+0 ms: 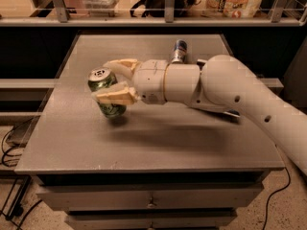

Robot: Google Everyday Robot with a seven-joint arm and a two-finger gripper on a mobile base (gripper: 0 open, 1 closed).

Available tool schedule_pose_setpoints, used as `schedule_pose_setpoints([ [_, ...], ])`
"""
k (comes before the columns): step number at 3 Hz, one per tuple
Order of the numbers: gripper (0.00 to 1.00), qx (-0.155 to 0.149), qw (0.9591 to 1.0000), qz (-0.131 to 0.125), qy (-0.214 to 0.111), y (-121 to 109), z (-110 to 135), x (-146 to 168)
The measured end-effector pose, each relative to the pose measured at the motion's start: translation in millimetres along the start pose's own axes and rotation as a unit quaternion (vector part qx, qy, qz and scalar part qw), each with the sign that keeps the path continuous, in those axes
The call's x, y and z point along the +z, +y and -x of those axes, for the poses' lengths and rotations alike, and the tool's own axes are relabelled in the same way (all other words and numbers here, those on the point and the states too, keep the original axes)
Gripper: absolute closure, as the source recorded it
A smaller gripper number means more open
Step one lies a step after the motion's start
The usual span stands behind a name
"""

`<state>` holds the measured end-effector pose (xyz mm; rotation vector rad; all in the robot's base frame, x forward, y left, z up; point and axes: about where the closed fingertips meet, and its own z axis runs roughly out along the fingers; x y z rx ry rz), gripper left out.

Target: Place green can upright

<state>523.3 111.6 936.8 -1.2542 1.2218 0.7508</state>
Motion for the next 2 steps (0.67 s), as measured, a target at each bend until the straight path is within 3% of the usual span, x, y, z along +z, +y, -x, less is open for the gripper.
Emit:
schedule_pose_setpoints([
  [1, 0.0, 0.022, 0.9996, -0.011, -0.015, 5.6, -15.8, -2.6],
  [2, 0.0, 0.022, 0.9996, -0.011, -0.015, 5.8, -16.1, -2.6],
])
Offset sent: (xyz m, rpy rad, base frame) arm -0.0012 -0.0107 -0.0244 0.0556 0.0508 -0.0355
